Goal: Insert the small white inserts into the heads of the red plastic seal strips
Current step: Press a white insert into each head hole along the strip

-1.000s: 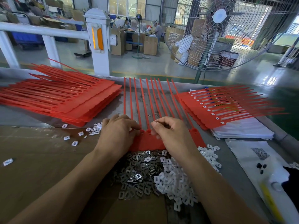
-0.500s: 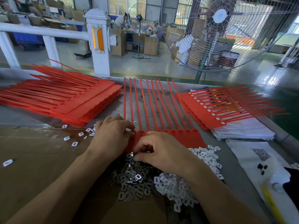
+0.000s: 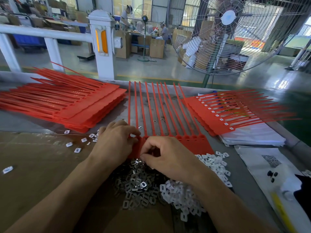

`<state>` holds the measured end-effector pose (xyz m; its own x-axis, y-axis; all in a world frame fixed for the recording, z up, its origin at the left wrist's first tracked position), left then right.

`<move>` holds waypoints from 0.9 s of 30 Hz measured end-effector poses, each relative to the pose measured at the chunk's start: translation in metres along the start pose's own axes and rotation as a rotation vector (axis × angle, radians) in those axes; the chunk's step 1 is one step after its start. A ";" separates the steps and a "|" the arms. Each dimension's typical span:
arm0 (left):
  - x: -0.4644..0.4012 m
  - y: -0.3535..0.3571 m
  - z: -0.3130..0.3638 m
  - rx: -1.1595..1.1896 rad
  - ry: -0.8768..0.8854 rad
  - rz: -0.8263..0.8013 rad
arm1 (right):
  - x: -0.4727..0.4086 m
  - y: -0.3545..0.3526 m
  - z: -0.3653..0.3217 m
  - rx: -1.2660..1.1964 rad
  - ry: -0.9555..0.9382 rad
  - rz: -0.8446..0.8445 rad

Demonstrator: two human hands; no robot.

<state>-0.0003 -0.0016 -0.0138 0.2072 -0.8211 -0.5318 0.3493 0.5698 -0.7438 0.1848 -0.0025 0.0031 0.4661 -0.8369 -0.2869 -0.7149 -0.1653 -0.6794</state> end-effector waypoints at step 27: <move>0.000 -0.007 -0.001 0.058 -0.018 0.069 | -0.003 -0.003 0.004 -0.171 0.121 0.243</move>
<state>-0.0035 -0.0052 -0.0092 0.2490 -0.7808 -0.5731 0.3859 0.6227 -0.6807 0.1884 0.0025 0.0033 0.2128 -0.9168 -0.3380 -0.8799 -0.0295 -0.4742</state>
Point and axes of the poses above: each hand's wrist, its own x-axis away from the middle knuckle, its own y-axis out of the palm, z = x × y, the point moved 2 cm from there along -x, towards the middle knuckle, and after that the axes turned 13 degrees about z, right-handed, at the moved point
